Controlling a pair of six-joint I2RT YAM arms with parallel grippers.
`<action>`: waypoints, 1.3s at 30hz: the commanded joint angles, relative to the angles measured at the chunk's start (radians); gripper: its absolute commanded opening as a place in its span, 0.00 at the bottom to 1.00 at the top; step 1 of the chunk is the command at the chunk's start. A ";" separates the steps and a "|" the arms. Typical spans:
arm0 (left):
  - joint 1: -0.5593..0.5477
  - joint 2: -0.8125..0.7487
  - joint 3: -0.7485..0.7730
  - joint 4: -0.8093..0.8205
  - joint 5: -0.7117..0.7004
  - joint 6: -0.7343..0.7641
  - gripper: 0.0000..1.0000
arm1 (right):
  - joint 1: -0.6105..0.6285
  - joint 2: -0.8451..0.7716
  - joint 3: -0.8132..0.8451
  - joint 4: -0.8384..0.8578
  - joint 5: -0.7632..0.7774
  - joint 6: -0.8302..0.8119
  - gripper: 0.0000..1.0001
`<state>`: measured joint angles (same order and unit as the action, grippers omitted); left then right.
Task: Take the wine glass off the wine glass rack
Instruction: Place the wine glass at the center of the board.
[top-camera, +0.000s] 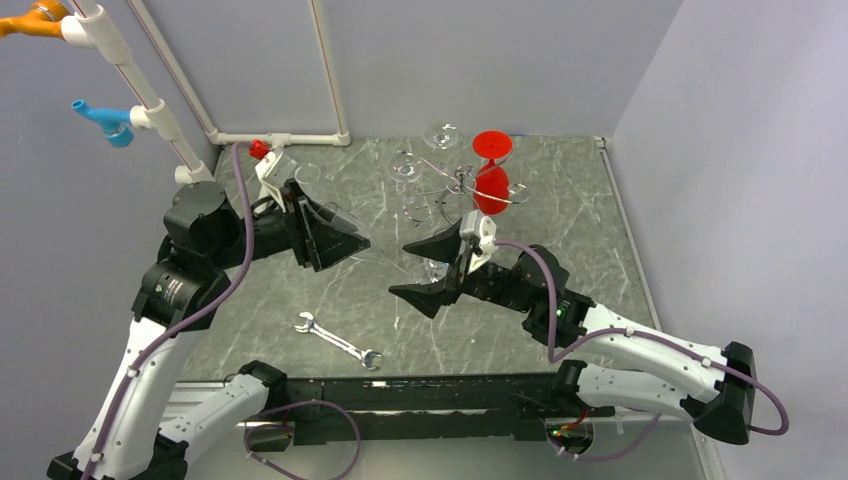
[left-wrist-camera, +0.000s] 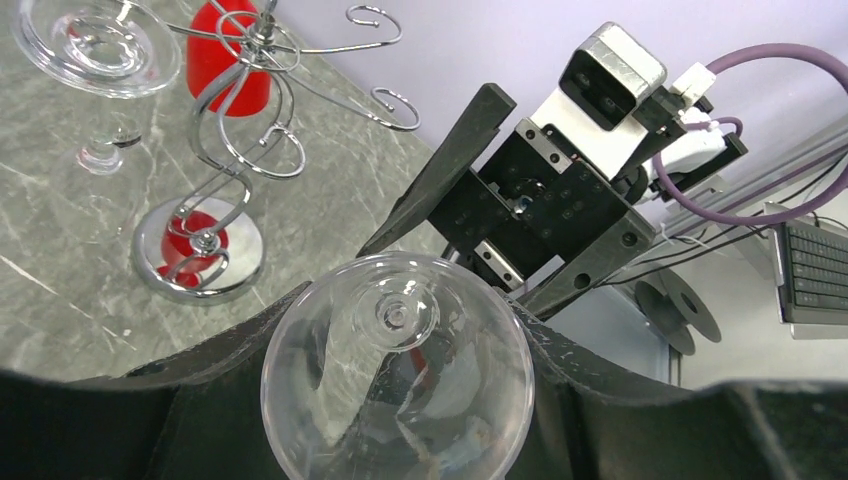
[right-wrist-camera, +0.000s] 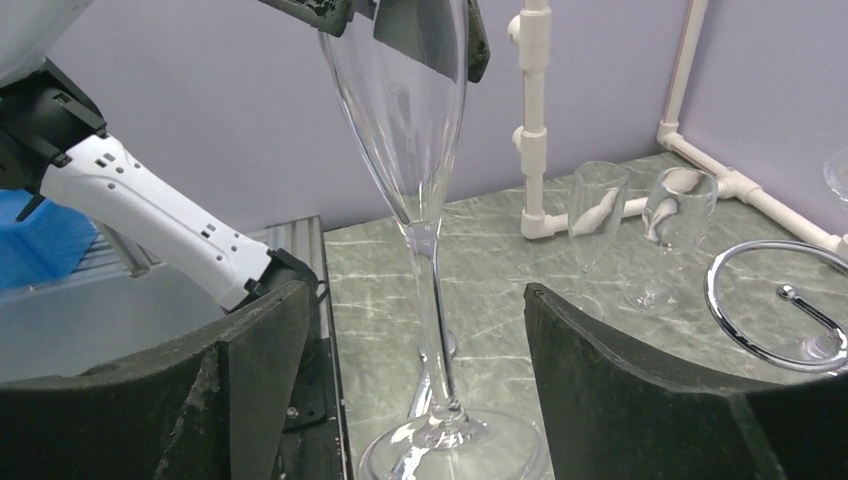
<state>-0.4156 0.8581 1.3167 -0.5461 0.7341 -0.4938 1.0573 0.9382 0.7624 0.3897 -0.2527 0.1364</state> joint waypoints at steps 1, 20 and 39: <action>-0.003 -0.030 0.032 0.031 -0.046 0.057 0.00 | 0.007 -0.036 0.058 -0.039 0.032 0.050 0.82; -0.003 -0.065 0.041 0.030 -0.287 0.165 0.00 | 0.012 -0.128 0.199 -0.344 0.162 0.205 1.00; -0.003 0.073 0.106 -0.056 -0.532 0.317 0.00 | 0.011 -0.149 0.247 -0.523 0.373 0.277 1.00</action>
<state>-0.4156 0.9173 1.4120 -0.6491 0.2573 -0.2161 1.0637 0.8173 0.9882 -0.1207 0.0410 0.3946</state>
